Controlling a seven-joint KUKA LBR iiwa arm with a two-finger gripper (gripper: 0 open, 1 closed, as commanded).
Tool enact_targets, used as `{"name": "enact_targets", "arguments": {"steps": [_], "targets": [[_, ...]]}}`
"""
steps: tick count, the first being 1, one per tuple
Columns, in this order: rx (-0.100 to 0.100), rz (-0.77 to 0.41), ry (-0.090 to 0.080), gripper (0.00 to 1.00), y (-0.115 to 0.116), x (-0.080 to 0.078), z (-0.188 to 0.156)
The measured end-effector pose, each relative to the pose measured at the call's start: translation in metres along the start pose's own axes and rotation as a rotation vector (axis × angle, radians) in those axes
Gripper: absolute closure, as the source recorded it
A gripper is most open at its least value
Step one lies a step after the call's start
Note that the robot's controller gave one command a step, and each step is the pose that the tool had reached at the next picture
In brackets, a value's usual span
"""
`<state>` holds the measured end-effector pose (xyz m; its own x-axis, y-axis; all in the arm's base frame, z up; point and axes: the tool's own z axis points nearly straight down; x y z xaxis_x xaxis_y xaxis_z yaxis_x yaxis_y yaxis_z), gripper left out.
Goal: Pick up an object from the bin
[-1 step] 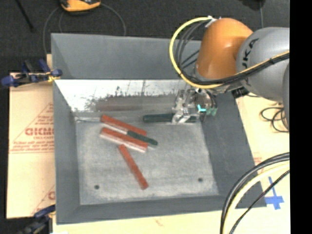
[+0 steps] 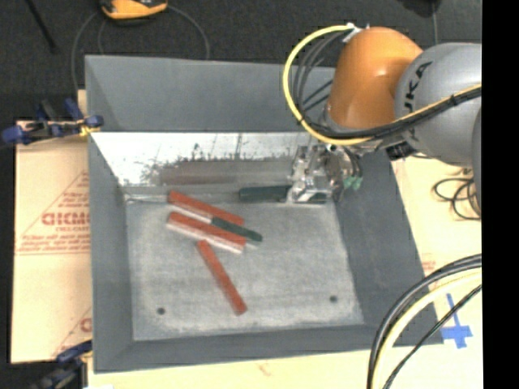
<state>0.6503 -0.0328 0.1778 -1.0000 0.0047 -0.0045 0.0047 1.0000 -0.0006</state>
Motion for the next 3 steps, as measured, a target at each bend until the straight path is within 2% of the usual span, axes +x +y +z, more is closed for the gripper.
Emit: {"name": "enact_targets", "arguments": {"steps": [1,2,3], "targets": [[-0.003,0.036,-0.005,0.00,0.067,-0.003,0.075],[0.000,0.039,-0.010,0.00,0.067,-0.004,0.072],[-0.002,0.125,-0.002,0.00,0.077,0.001,0.053]]}}
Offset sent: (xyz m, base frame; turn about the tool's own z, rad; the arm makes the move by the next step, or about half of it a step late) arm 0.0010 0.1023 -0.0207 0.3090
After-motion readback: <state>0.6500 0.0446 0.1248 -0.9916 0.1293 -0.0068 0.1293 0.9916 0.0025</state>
